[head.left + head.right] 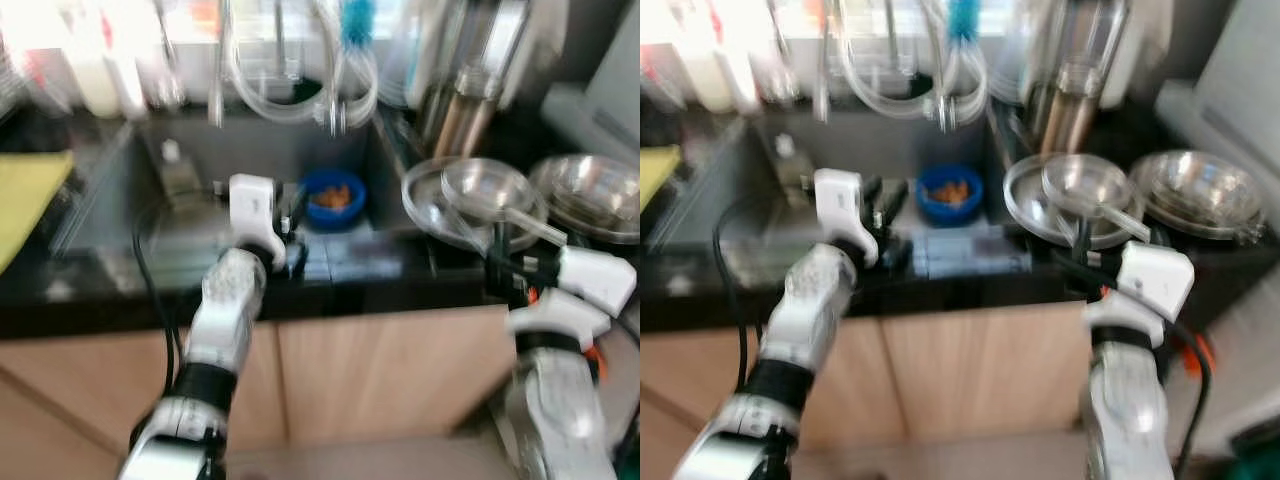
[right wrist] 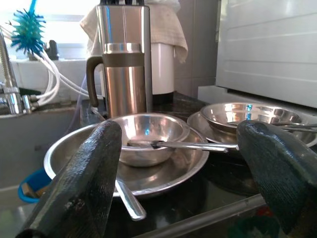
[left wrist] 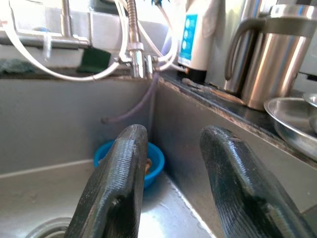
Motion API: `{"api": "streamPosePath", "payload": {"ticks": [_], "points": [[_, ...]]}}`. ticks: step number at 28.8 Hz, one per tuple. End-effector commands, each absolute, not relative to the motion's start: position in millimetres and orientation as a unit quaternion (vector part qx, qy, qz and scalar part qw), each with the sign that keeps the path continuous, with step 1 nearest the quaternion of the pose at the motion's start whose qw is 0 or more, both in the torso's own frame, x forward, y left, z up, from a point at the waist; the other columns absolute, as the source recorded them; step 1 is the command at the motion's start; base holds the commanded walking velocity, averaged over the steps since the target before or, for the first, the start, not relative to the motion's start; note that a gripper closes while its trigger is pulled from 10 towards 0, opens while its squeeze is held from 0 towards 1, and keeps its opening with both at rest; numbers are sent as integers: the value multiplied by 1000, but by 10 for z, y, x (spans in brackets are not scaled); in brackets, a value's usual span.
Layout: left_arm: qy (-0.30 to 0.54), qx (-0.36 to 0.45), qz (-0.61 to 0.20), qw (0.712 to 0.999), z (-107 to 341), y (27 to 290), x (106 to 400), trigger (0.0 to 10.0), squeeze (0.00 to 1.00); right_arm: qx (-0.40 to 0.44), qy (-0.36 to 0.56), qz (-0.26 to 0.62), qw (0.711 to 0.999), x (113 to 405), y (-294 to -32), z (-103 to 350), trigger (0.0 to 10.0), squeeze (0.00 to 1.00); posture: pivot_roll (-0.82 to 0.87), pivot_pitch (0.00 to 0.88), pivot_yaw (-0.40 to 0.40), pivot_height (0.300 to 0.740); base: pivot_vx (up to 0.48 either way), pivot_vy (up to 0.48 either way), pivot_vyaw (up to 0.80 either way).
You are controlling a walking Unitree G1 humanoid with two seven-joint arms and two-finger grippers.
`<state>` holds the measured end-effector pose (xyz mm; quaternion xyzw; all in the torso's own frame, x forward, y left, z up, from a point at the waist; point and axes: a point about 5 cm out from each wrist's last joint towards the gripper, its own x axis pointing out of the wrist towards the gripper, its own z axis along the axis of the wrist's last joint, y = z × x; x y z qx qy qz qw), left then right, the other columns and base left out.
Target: Kitchen organization
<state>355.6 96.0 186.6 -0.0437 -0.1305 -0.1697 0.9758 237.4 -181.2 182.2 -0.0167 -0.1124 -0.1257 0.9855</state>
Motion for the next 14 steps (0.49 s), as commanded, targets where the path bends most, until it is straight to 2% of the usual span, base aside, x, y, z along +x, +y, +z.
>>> {"api": "streamPosePath", "payload": {"ticks": [1,14], "points": [[-132,-42,-170,976,1888,979,3559,10000,0,-12,-114,-117,986,2384,-1781,1820,10000,0,74,89,-51,740,0,0,0],[-129,-45,-169,976,1869,984,3557,10000,0,-19,-106,-100,989,2353,-1764,1766,10000,0,68,90,-52,740,0,0,0]]}}
